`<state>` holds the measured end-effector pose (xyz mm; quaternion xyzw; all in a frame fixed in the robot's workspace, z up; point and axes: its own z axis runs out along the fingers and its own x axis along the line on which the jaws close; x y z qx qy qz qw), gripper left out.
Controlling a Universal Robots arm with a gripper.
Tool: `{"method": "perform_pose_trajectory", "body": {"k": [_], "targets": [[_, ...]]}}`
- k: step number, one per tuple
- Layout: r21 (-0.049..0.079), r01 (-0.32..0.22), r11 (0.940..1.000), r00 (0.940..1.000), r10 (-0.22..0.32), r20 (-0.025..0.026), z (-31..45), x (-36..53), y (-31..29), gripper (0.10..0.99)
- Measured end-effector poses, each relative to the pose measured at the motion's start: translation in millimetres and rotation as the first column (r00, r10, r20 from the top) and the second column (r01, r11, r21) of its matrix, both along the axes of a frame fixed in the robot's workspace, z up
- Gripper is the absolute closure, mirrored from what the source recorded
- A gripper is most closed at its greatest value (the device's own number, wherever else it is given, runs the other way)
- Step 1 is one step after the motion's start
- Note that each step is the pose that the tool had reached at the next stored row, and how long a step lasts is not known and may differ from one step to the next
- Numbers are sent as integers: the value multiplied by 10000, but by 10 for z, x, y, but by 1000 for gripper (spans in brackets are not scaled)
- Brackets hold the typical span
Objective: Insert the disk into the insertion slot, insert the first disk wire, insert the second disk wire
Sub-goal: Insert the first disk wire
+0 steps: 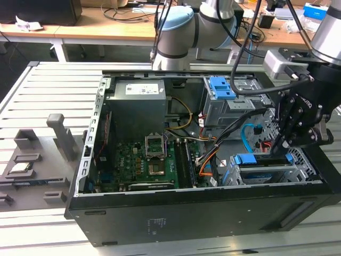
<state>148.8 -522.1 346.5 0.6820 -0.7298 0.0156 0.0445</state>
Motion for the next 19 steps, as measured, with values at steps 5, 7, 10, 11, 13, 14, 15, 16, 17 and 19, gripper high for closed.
{"method": "perform_pose_trajectory", "body": {"k": [5, 7, 10, 11, 13, 14, 15, 16, 17, 19], "targets": [[138, 1, 9999, 10000, -1, 0, -12, 0, -16, 918], [148, 1, 9999, 10000, -1, 0, -15, 3, -16, 918], [169, 0, 9999, 10000, 0, 0, -27, 10, -16, 918], [174, 1, 9998, 10000, -1, -1, -30, 10, -16, 918], [190, 0, 9998, 10000, 0, 0, -36, 12, -16, 918], [200, 0, 9998, 10000, 0, 0, -39, 12, -16, 918], [218, 0, 9998, 10000, 0, -1, -42, 12, -15, 918], [237, 0, 9997, 10000, 0, -2, -44, 12, -15, 918], [250, 0, 9997, 10000, 0, -1, -45, 12, -16, 918], [261, 0, 9997, 10000, 0, 0, -58, 12, -16, 918]]}}
